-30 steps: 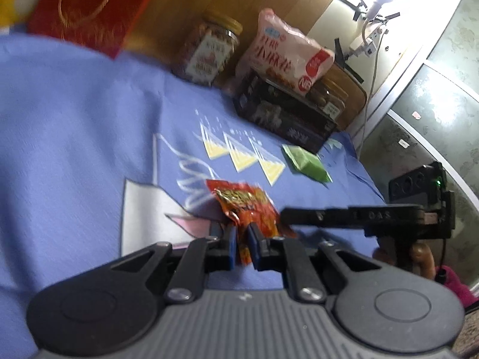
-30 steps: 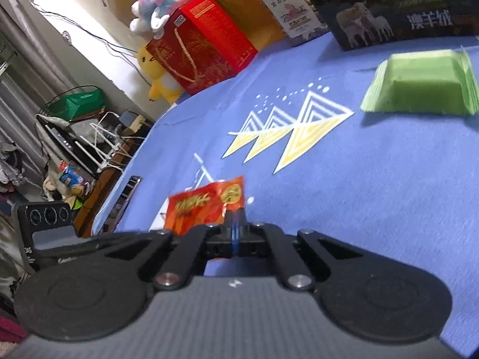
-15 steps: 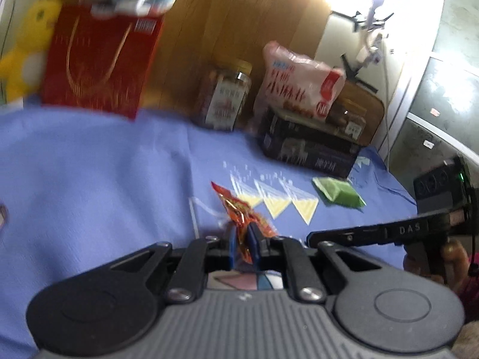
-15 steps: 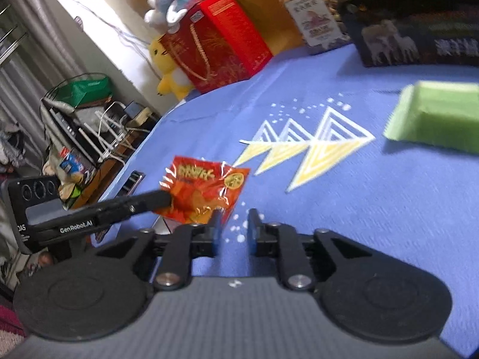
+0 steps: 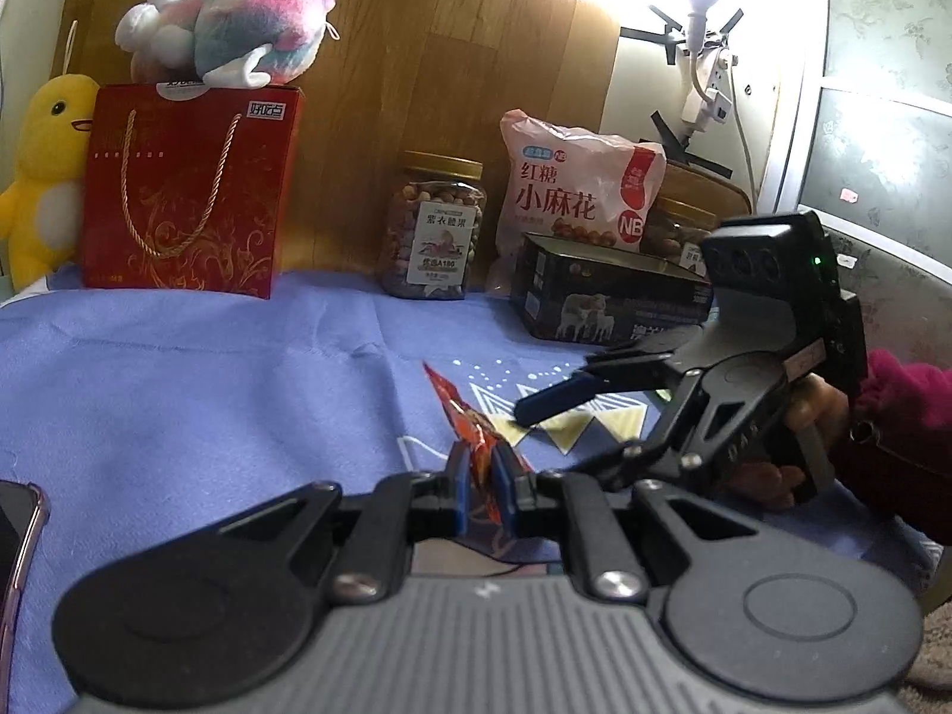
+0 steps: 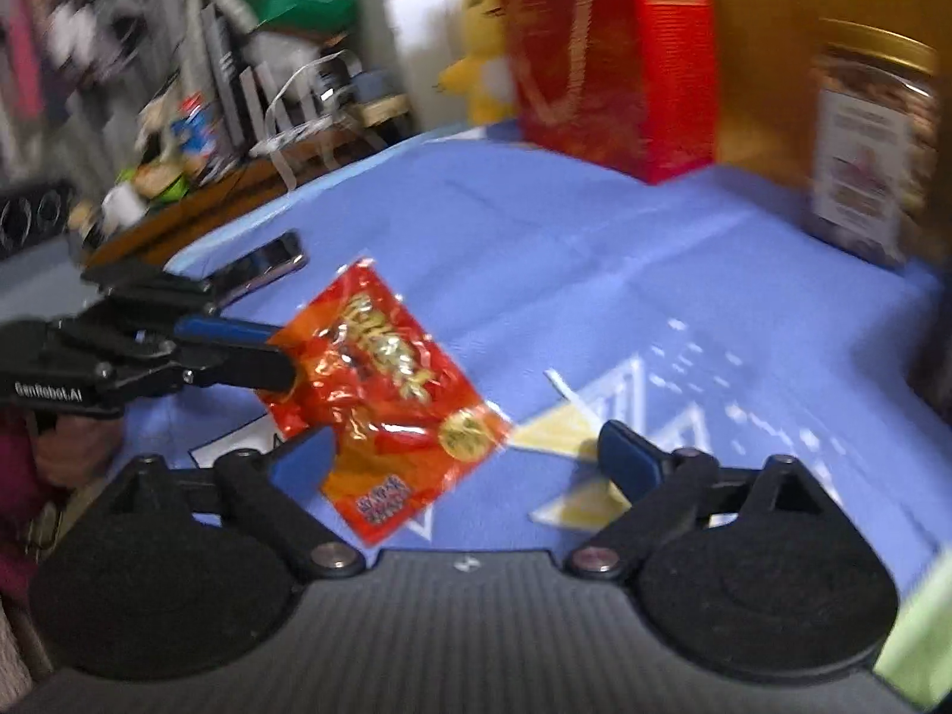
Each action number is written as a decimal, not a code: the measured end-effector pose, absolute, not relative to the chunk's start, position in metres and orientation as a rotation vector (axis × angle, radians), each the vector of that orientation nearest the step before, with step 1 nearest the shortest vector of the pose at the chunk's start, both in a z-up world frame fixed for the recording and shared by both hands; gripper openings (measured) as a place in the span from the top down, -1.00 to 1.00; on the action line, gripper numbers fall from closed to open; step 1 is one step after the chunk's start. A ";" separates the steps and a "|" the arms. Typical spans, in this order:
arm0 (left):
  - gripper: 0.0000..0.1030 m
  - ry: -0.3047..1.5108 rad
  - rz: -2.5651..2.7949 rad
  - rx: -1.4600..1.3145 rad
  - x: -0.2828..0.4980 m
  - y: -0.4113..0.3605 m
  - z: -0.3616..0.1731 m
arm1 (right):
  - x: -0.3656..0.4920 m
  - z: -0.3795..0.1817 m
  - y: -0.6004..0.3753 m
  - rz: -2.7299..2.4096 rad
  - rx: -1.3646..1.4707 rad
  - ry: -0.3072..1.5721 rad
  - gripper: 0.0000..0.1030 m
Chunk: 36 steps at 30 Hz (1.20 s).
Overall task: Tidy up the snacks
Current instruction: 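Lift the red packet over to the metal tin and release it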
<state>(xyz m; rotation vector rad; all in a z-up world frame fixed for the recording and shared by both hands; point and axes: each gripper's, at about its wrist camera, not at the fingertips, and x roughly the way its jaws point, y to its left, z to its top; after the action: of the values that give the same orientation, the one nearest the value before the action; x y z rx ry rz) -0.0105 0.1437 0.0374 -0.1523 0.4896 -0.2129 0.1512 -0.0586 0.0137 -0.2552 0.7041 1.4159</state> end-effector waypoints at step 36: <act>0.62 0.601 -0.287 -0.129 0.277 0.012 0.081 | 0.286 0.071 -0.167 0.756 -0.291 0.479 -0.57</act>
<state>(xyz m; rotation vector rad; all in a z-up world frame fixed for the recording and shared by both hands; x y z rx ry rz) 0.2774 0.0125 0.0810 -0.1287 0.6008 -0.2869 0.2859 -0.1666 0.0708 -0.2907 0.4788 0.7561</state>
